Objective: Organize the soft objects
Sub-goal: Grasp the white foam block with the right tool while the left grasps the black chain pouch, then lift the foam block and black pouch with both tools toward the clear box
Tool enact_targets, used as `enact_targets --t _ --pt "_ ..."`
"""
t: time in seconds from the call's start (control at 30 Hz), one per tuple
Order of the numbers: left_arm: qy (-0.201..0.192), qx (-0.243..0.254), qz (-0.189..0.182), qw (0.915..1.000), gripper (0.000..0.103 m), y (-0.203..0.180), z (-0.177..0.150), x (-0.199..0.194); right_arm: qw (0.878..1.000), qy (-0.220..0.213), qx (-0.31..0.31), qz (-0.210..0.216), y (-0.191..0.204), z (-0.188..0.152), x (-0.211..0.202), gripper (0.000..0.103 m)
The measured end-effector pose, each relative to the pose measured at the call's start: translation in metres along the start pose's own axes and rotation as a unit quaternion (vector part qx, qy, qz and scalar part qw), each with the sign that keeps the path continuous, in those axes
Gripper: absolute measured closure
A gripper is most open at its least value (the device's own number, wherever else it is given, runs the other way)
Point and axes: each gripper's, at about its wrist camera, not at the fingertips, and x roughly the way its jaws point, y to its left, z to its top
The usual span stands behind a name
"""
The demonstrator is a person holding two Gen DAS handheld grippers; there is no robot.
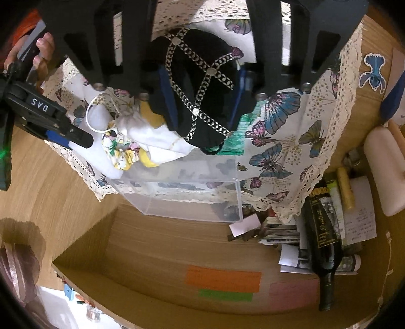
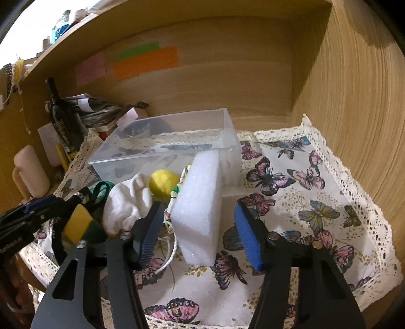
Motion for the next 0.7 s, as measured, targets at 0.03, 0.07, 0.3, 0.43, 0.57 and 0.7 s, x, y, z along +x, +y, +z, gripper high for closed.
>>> enact_targets --t 0.03,0.07,0.3,0.43,0.57,0.7 --pt "-0.001 -0.002 0.0 1.0 0.072 0.002 0.0 0.0 1.0 0.003 0.003 0.001 -0.001 0.0 0.002 0.057" --pt "-0.001 -0.003 0.002 1.0 0.074 0.004 0.0 0.0 1.0 0.008 0.008 0.002 -0.003 -0.001 0.003 0.062" --pt "0.027 -0.017 0.009 0.9994 0.093 0.02 -0.007 0.011 0.999 -0.014 -0.013 0.025 0.014 0.004 -0.016 0.064" --pt "0.054 -0.019 0.002 0.9984 0.093 0.023 -0.017 0.023 0.999 -0.022 -0.027 0.016 0.02 0.008 -0.019 0.064" --pt "0.045 -0.021 -0.008 0.9987 0.089 0.024 -0.014 0.012 1.0 -0.01 -0.013 0.012 0.013 0.008 -0.012 0.064" --pt "0.031 -0.022 -0.032 0.9988 0.051 0.021 -0.003 -0.002 1.0 0.0 -0.003 0.013 0.009 0.005 -0.008 0.064"
